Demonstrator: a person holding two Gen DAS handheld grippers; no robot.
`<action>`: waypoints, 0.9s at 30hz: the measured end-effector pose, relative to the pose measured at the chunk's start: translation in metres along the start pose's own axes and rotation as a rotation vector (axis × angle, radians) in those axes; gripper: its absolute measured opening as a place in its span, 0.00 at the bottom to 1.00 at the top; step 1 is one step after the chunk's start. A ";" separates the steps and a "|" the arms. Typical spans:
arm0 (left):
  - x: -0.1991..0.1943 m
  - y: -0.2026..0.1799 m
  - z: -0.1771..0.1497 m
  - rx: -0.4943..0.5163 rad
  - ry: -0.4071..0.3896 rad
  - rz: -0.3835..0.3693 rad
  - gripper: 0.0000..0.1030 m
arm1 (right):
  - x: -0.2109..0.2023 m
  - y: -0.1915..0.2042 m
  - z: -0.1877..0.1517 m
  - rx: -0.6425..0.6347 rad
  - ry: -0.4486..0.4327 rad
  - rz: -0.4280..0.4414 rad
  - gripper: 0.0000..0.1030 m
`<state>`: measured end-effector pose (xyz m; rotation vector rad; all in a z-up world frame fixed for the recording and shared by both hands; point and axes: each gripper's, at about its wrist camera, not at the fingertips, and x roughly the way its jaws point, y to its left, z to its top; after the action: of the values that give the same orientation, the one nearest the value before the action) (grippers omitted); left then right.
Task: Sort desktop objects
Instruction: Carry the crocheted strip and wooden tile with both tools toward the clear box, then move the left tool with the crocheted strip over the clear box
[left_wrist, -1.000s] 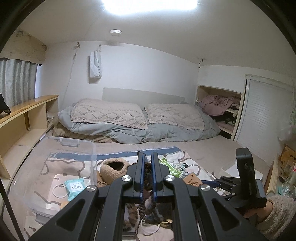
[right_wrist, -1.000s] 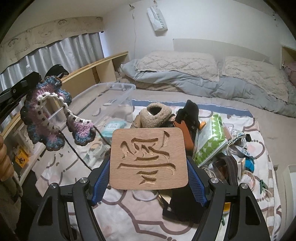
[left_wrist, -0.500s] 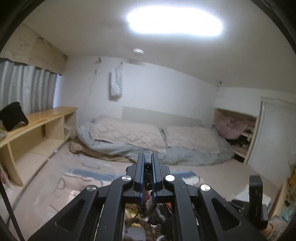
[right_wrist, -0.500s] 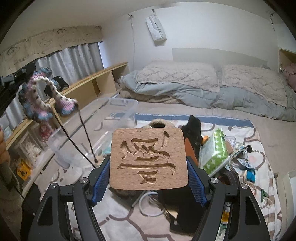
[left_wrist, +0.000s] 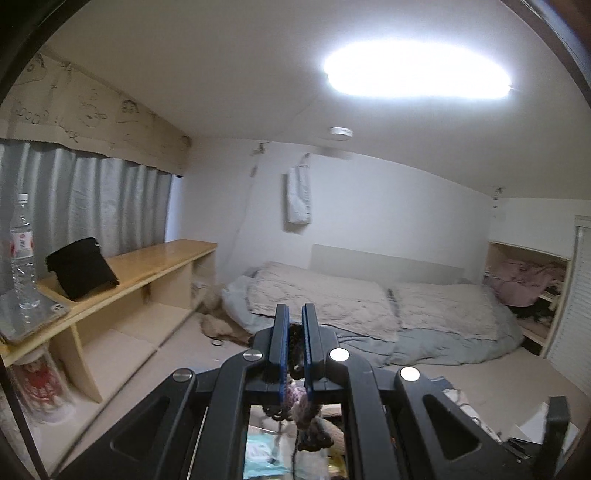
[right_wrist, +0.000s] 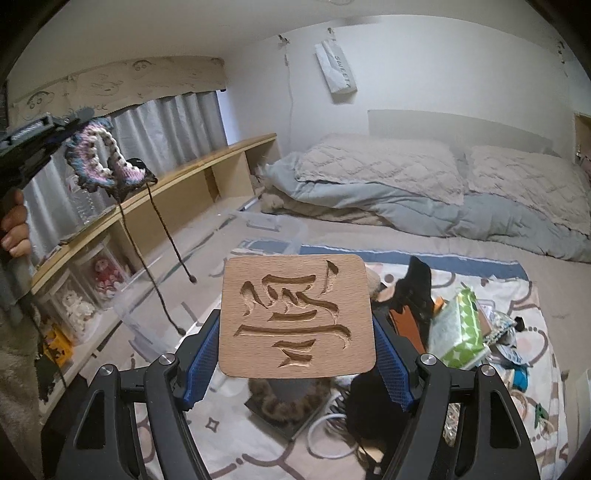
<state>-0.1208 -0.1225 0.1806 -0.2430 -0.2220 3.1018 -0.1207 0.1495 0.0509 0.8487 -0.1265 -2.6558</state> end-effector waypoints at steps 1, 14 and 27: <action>0.005 0.005 -0.003 -0.002 0.008 0.018 0.07 | 0.000 0.001 0.002 0.000 -0.003 0.003 0.74; 0.081 0.063 -0.109 0.017 0.279 0.214 0.07 | 0.021 0.026 0.024 -0.015 -0.016 0.059 0.74; 0.096 0.070 -0.158 0.110 0.402 0.272 0.07 | 0.041 0.045 0.034 -0.001 -0.020 0.078 0.74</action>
<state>-0.1912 -0.1670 0.0013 -0.9506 -0.0073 3.2135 -0.1577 0.0924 0.0647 0.8002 -0.1603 -2.5925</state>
